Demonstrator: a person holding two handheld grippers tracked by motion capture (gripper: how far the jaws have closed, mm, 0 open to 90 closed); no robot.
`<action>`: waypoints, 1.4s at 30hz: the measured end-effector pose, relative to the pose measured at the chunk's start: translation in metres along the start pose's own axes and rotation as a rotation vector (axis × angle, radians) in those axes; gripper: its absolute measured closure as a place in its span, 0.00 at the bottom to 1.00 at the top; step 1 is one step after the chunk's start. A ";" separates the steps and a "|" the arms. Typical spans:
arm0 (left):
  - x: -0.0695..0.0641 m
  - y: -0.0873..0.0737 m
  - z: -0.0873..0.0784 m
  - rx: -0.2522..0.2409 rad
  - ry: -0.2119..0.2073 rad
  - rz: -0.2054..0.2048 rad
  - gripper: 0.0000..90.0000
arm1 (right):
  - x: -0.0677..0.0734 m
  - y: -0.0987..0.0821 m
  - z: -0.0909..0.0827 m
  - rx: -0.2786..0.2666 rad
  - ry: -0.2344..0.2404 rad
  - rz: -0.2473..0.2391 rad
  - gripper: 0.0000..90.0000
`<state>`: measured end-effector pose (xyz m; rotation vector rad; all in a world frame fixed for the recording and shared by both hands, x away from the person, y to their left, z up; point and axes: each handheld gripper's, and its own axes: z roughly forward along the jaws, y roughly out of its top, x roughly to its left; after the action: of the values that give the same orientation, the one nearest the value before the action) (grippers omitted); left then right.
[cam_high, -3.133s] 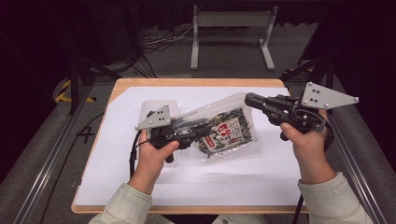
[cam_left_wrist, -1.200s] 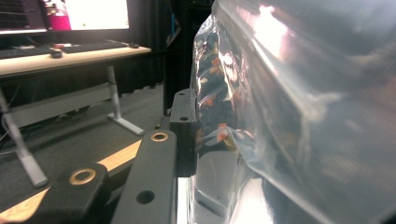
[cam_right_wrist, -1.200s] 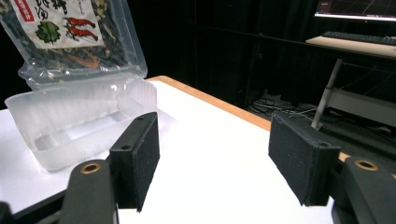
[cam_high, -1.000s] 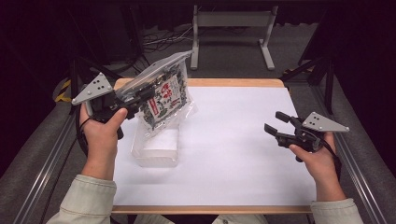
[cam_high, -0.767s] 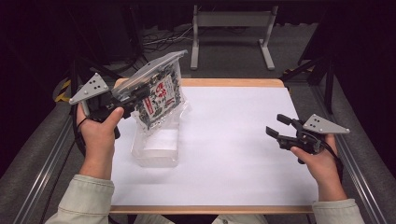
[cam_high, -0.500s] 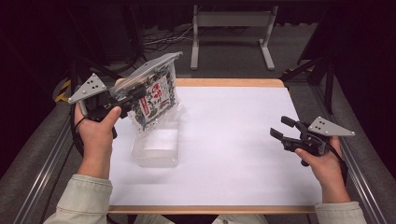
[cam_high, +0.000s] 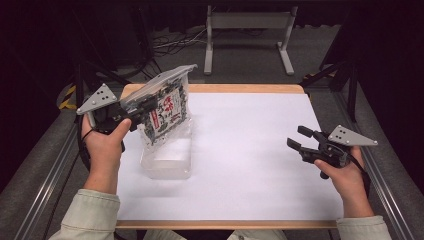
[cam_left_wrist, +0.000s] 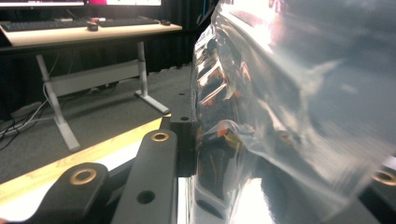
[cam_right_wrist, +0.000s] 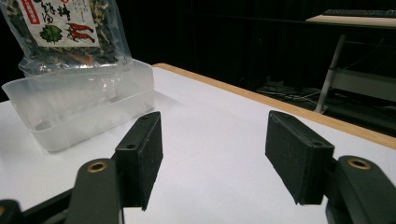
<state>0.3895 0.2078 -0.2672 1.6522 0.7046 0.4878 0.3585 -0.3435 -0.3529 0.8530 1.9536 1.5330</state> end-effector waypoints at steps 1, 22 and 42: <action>0.000 -0.001 0.001 0.001 0.001 -0.003 0.81 | 0.000 0.000 0.000 0.001 0.003 0.002 0.41; 0.011 -0.032 0.015 0.044 0.010 -0.037 0.81 | 0.000 -0.002 0.001 -0.009 0.021 0.030 0.41; 0.015 -0.045 0.027 0.065 0.005 -0.060 0.81 | 0.000 -0.007 0.005 0.002 0.034 0.041 0.41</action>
<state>0.4102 0.2034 -0.3179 1.6855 0.7784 0.4299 0.3613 -0.3415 -0.3606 0.8783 1.9729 1.5794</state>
